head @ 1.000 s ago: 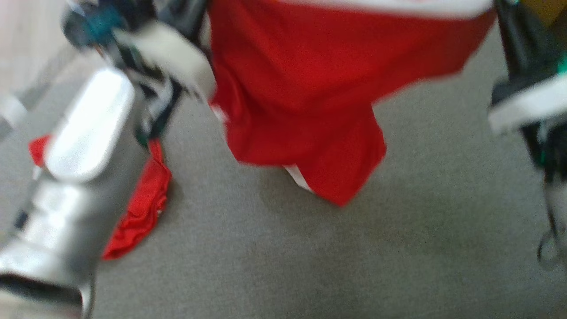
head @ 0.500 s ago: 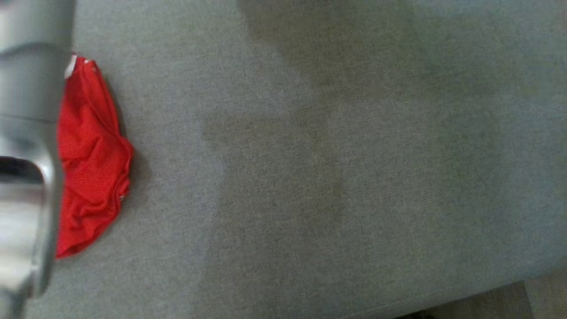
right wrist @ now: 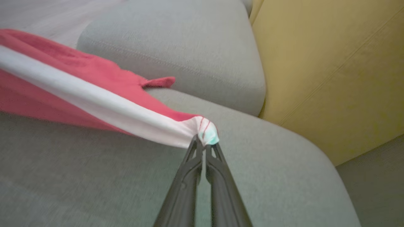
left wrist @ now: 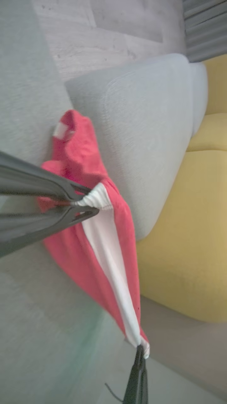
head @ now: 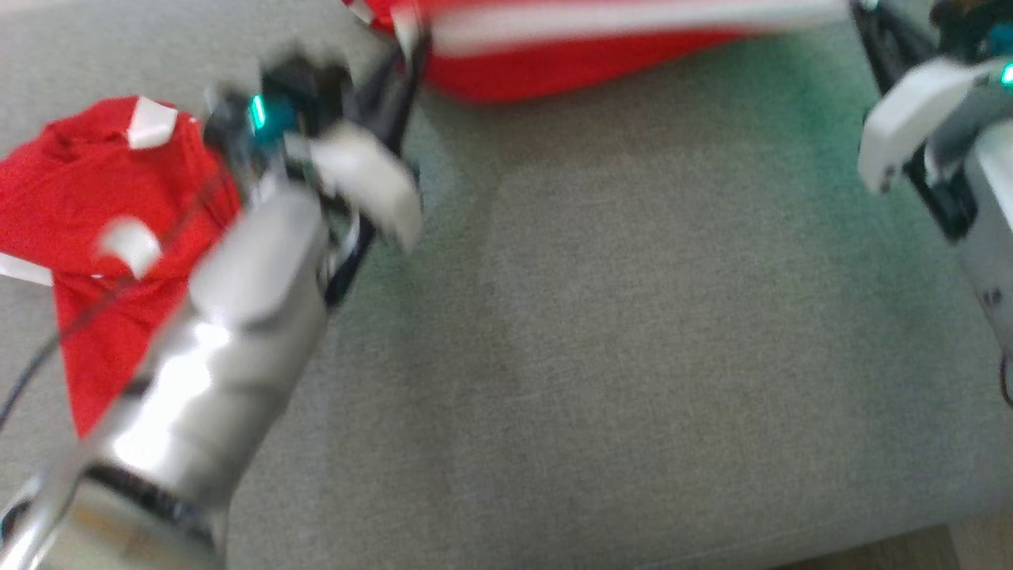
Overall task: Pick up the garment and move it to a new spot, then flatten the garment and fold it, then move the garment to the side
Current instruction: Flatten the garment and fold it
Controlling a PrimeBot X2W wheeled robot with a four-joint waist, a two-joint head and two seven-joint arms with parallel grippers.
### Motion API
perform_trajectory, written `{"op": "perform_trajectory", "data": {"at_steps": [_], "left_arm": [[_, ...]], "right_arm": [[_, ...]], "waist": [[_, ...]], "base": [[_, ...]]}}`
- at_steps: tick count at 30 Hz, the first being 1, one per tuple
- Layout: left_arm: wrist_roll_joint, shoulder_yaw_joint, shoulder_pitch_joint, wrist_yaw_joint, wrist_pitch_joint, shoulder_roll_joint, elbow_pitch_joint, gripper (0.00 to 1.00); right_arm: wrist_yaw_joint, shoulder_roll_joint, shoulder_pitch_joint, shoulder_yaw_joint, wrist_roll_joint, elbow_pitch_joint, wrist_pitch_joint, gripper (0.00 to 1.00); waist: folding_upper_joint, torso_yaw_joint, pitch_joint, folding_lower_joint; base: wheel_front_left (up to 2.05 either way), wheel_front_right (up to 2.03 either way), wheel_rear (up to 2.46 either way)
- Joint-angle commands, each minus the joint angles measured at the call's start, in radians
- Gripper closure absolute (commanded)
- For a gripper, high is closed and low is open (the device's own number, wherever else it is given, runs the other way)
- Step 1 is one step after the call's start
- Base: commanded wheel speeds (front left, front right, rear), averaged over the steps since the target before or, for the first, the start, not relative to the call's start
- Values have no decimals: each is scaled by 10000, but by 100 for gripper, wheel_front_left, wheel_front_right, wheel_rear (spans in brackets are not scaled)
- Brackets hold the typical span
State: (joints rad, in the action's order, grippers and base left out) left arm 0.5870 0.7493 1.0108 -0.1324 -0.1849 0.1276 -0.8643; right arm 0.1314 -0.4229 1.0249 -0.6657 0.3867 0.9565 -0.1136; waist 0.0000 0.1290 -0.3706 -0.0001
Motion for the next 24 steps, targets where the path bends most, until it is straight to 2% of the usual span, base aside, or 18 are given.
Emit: {"op": "perform_trajectory", "data": {"at_steps": [1, 8, 9, 15, 24], "left_arm": [[187, 43, 115, 21, 42, 580, 505, 100], [909, 1327, -1579, 19, 56, 1410, 1790, 100], [909, 1327, -1579, 19, 56, 1410, 1790, 100], [921, 1854, -2717, 120, 103, 1703, 2721, 100], [1173, 2300, -4415, 739, 582, 1967, 4479, 100]], "right_arm": [[-7, -380, -209, -309, 458, -369, 218, 100], [-7, -2063, -1454, -2368, 2795, -1940, 1902, 100], [-7, -2063, -1454, -2368, 2795, -1940, 1902, 100], [-7, -3566, -2369, -3627, 4532, -3588, 3004, 100], [-7, -4881, -3728, -4129, 5788, -5234, 3634, 100]], "waist": [[0, -130, 292, 1], [0, -329, 1271, 1], [0, -329, 1271, 1], [0, -350, 2302, 1], [0, -354, 3360, 1]], "base": [[0, 0, 0], [0, 0, 0], [0, 0, 0], [0, 0, 0], [0, 0, 0]]}}
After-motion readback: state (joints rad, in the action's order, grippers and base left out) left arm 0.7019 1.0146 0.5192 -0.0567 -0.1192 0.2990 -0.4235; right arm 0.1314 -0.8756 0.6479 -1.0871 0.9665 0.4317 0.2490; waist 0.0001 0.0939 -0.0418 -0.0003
